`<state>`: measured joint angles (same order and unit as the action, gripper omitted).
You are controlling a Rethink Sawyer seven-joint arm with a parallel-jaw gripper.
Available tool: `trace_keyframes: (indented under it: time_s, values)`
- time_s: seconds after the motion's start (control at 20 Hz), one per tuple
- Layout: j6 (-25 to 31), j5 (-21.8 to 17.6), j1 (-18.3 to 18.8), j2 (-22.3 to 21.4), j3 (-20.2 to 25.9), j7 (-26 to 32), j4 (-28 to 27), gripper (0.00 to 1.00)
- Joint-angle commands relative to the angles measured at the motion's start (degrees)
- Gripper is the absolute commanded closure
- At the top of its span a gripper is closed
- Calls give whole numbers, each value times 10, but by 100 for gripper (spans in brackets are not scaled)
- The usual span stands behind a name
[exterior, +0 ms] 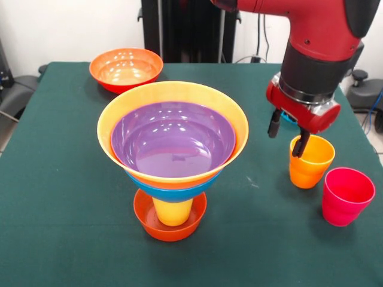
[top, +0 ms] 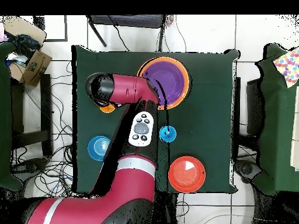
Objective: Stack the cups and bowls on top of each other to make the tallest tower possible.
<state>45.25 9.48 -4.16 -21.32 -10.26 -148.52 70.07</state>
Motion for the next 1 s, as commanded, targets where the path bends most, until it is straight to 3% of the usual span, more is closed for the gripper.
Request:
trace_keyframes:
  time_s: [0.05,1.0]
  values:
    - [-2,-32,9,-28,73,65,85,0]
    - [-52,-27,-19,-24,90,22,138,0]
